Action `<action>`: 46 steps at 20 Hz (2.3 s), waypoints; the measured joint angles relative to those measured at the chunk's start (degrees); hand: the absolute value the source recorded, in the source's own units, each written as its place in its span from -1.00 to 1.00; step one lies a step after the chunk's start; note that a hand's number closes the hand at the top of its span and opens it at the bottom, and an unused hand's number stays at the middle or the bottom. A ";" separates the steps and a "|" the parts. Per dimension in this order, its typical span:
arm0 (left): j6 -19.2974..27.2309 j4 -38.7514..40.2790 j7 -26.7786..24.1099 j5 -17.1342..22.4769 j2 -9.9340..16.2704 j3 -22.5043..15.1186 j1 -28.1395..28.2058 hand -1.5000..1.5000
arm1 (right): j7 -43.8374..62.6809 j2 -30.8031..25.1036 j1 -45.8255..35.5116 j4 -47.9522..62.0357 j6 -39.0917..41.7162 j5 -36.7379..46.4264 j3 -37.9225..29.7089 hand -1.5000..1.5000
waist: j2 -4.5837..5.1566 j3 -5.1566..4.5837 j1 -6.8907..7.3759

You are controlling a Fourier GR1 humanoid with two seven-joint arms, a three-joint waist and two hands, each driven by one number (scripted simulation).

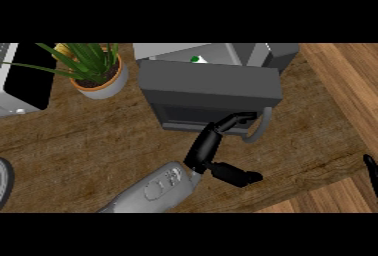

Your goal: Pick up the milk, place it into the microwave and close the microwave

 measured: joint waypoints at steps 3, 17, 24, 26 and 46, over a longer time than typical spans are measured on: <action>0.91 1.07 -0.76 2.12 -0.02 0.49 -2.15 -1.00 | 0.81 -0.74 -0.90 -0.52 0.51 -1.25 -0.18 -1.00 | 0.38 0.04 -1.14; 4.05 6.92 -3.82 9.70 -0.11 1.48 -10.43 -1.00 | 4.40 -4.49 -5.05 -1.87 3.57 -7.23 -0.33 -1.00 | 1.59 0.26 -4.60; 5.23 9.58 -5.37 12.55 0.05 1.28 -12.83 -1.00 | 6.14 -6.16 -6.64 -2.18 4.05 -9.51 -0.83 -1.00 | 1.98 0.28 -6.26; 5.48 9.86 -6.26 13.23 0.11 1.06 -12.87 -1.00 | 6.51 -6.71 -7.02 -2.19 4.07 -10.08 -1.30 -1.00 | 2.02 0.27 -6.67; 7.41 12.03 -11.97 19.53 -0.03 -2.03 -14.10 -1.00 | 10.24 -10.60 -10.22 -1.61 4.69 -15.28 -3.02 -1.00 | 2.16 0.35 -8.37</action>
